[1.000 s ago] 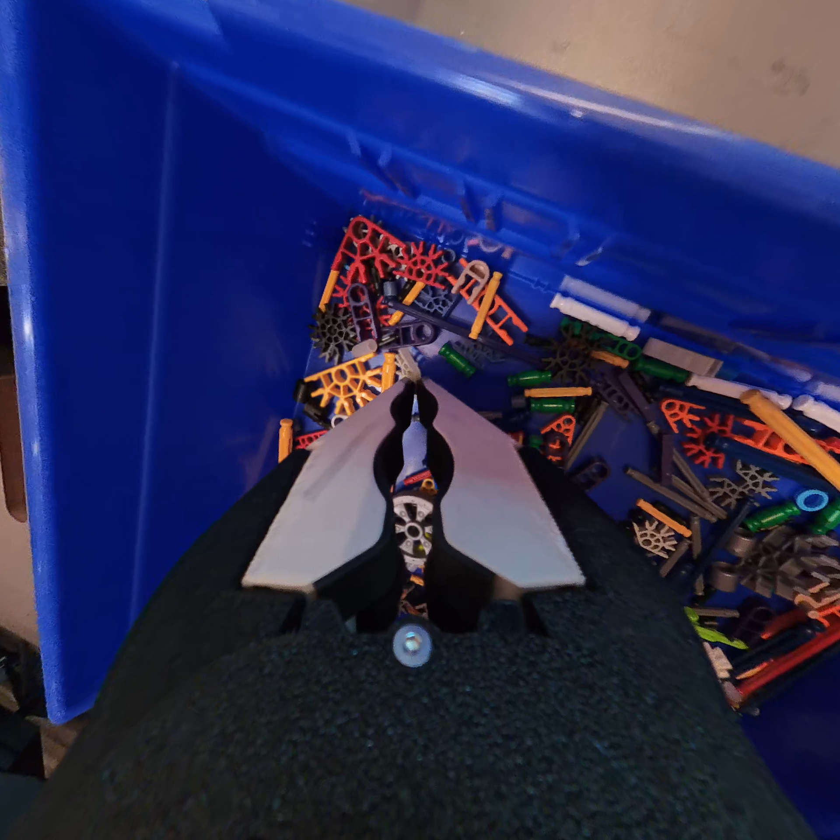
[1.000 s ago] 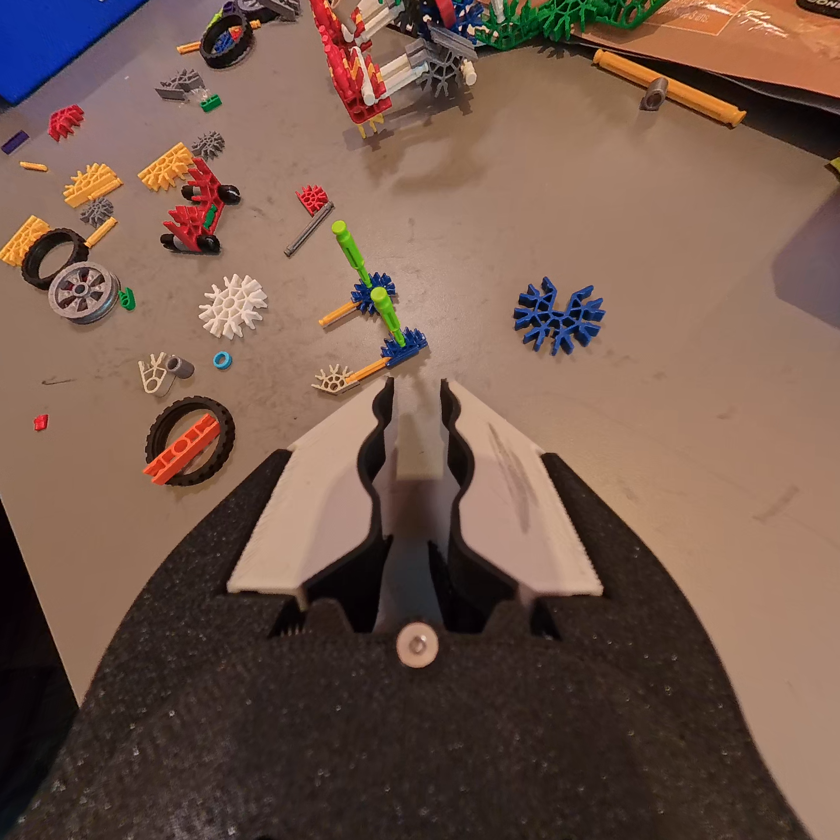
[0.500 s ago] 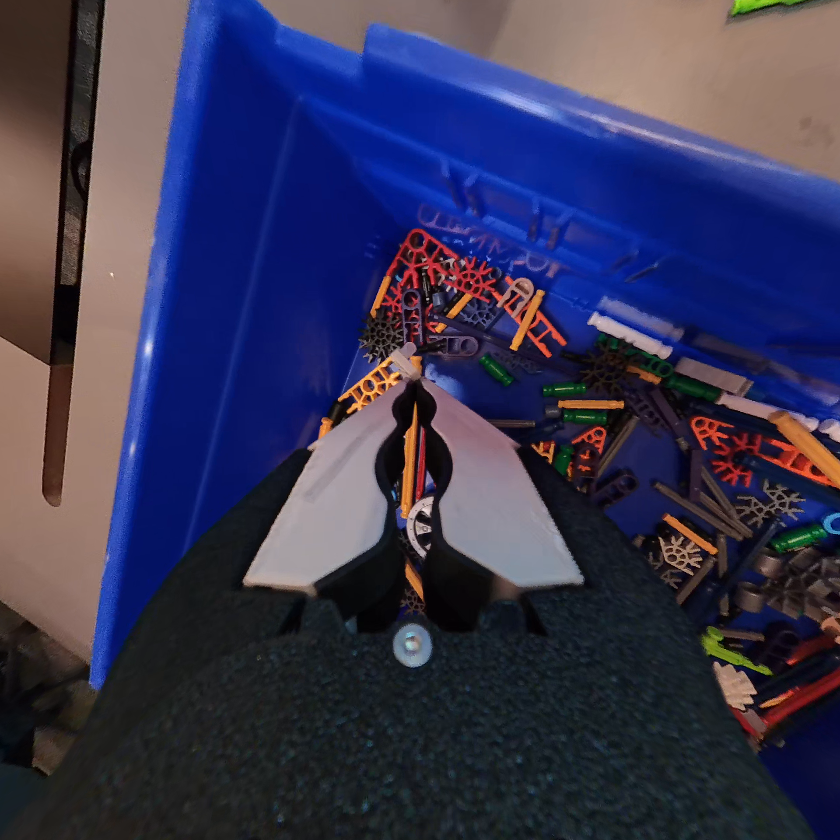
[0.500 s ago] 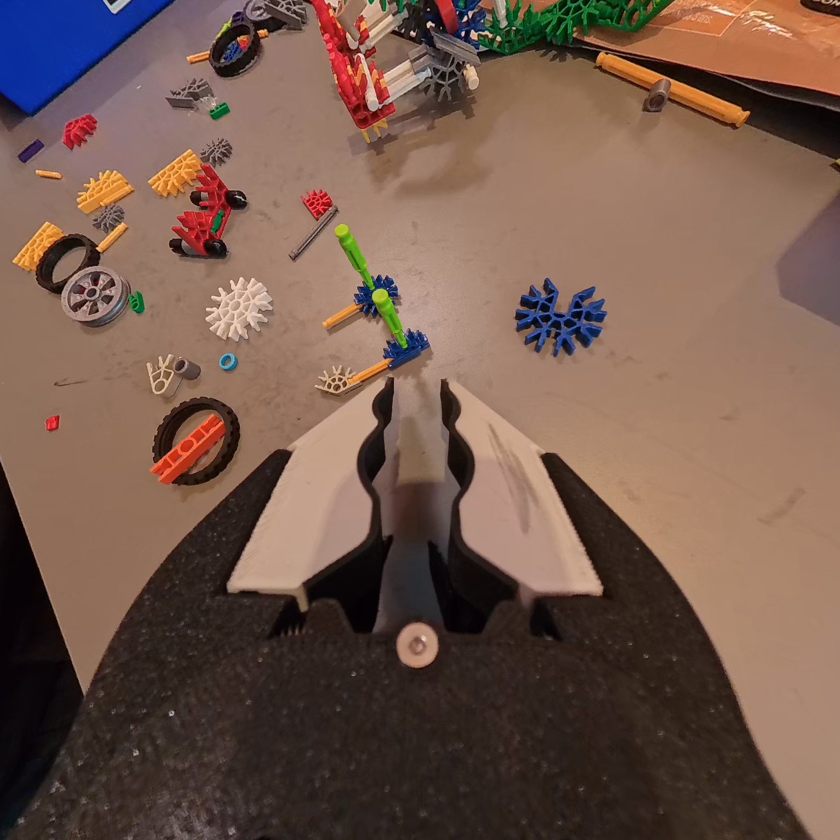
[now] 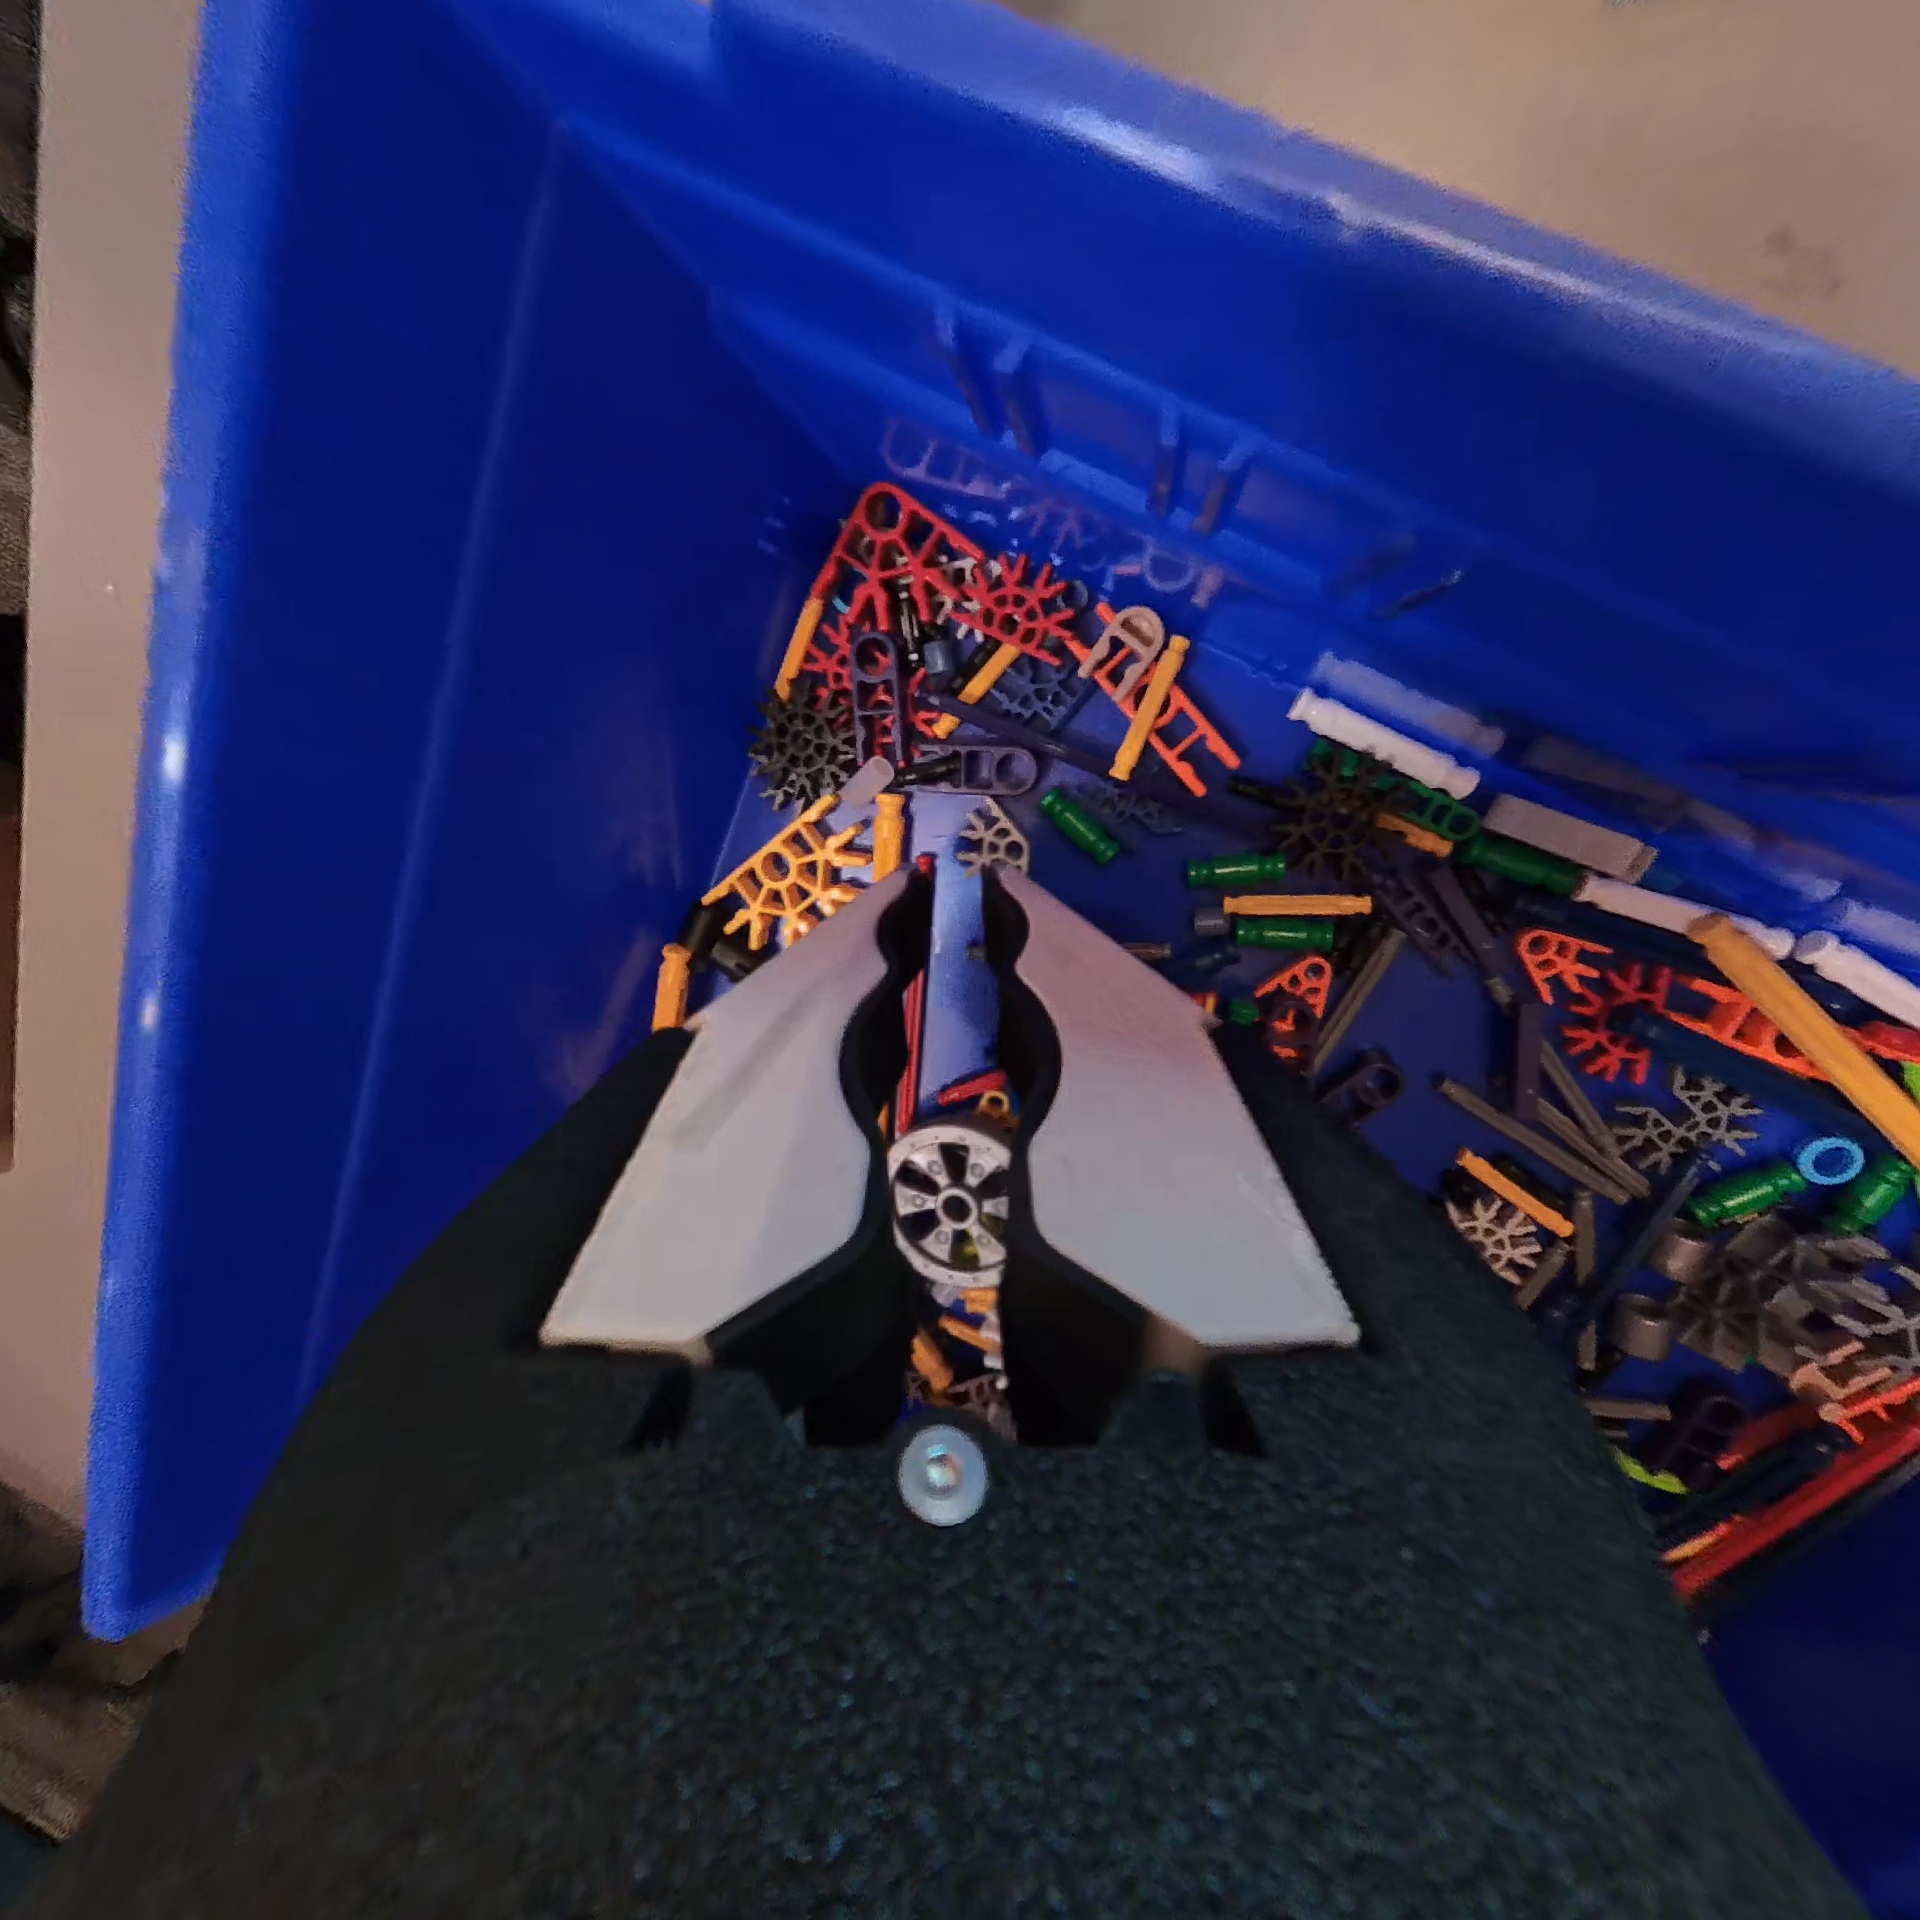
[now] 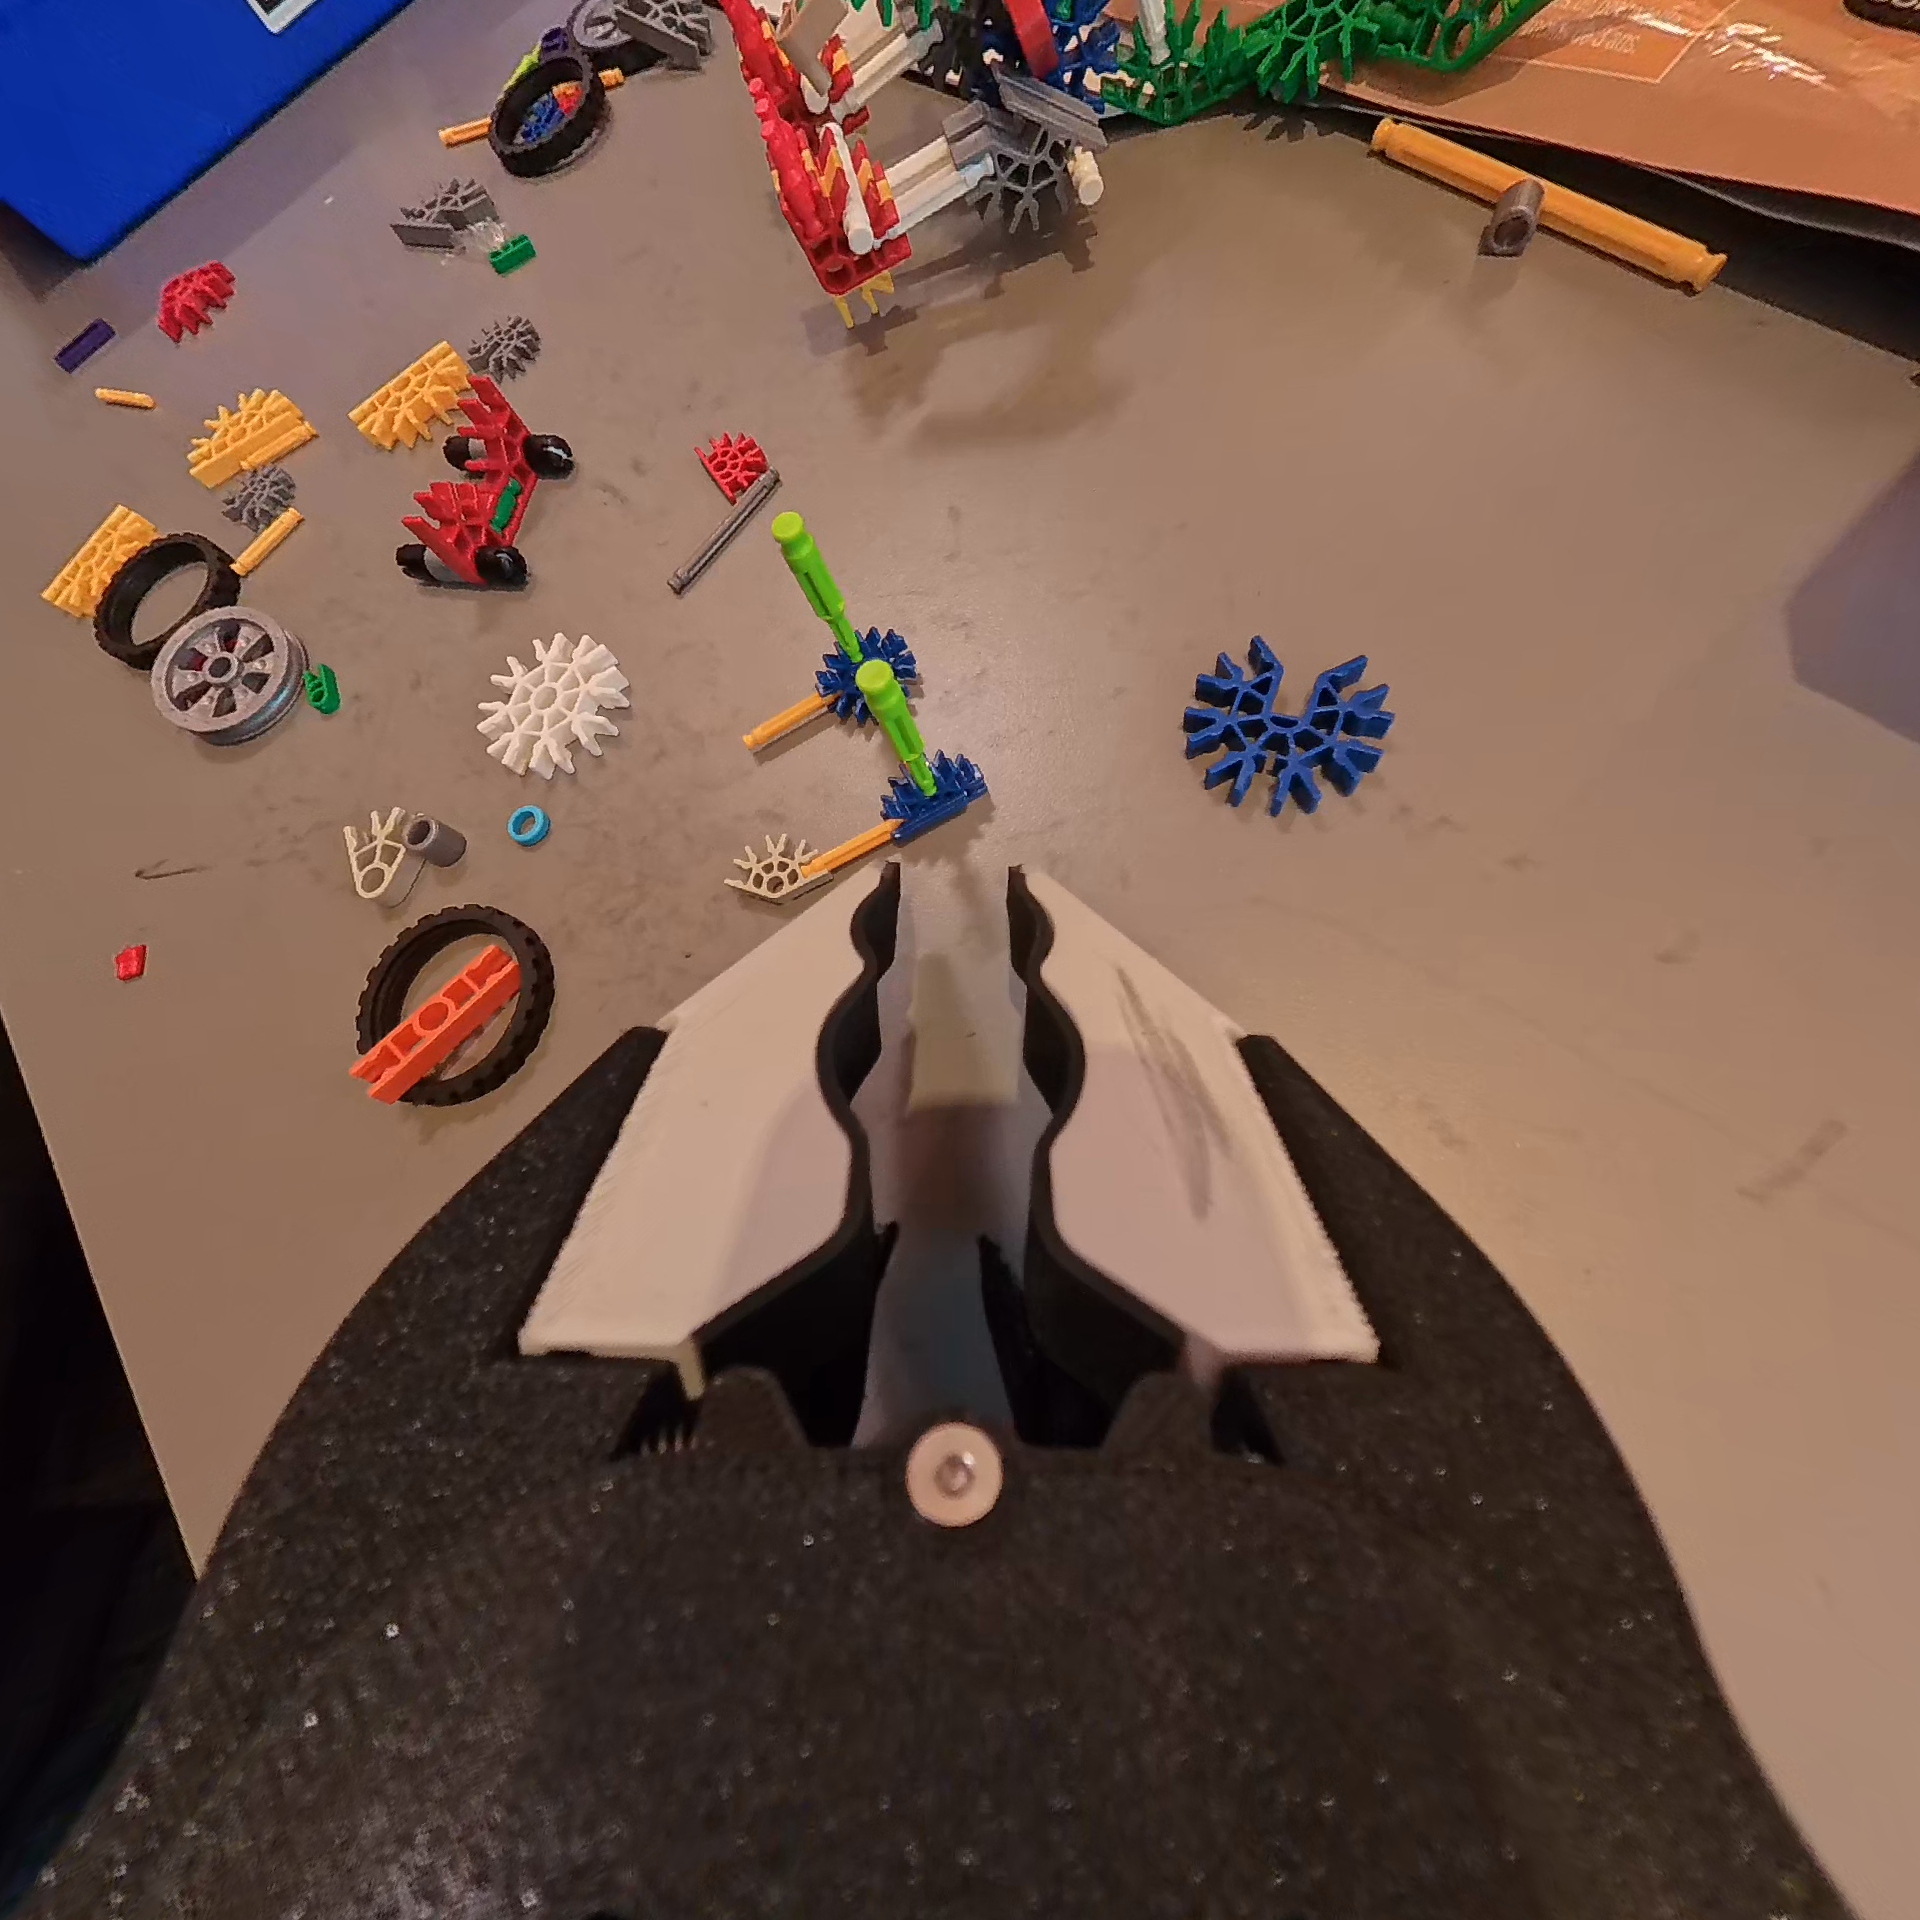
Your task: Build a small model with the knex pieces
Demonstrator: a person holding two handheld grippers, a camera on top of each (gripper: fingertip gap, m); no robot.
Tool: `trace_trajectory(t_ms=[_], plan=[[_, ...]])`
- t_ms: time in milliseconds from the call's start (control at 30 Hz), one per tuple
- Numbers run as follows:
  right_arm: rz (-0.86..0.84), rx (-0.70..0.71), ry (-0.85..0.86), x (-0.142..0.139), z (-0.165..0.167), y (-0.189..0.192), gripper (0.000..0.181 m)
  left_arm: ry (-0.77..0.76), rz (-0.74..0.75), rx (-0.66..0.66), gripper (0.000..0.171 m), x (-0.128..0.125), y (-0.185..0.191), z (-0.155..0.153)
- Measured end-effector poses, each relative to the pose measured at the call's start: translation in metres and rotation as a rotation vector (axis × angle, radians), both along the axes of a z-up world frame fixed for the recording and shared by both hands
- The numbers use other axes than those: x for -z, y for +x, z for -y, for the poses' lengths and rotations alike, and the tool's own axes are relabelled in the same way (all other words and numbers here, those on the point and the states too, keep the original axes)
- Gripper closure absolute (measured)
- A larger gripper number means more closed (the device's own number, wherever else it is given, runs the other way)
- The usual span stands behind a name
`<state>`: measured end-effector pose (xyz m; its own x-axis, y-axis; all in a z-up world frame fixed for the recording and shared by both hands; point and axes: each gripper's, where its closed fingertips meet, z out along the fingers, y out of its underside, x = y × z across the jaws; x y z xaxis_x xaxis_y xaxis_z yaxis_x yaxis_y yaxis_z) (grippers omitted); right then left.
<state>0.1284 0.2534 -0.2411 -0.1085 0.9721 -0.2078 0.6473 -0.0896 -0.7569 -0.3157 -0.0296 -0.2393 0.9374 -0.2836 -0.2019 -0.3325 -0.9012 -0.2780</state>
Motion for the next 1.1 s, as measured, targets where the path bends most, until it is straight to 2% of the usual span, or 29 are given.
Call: trace_trajectory(t_ms=[200,433,733,1100], plan=[[-0.004,0.000,0.001,-0.001,0.000,0.000,0.161,-0.030,0.020,0.003,0.152,0.010,0.005,-0.001],[-0.006,0.001,0.003,-0.001,0.000,0.000,0.161,-0.023,0.070,0.008,0.159,0.012,0.011,-0.002],[-0.004,0.003,0.009,0.000,0.000,0.000,0.161,0.001,0.131,-0.009,0.159,0.013,0.010,-0.005],[-0.010,0.004,0.009,-0.001,0.000,0.000,0.161,-0.007,0.088,0.011,0.160,0.009,0.004,0.000]])
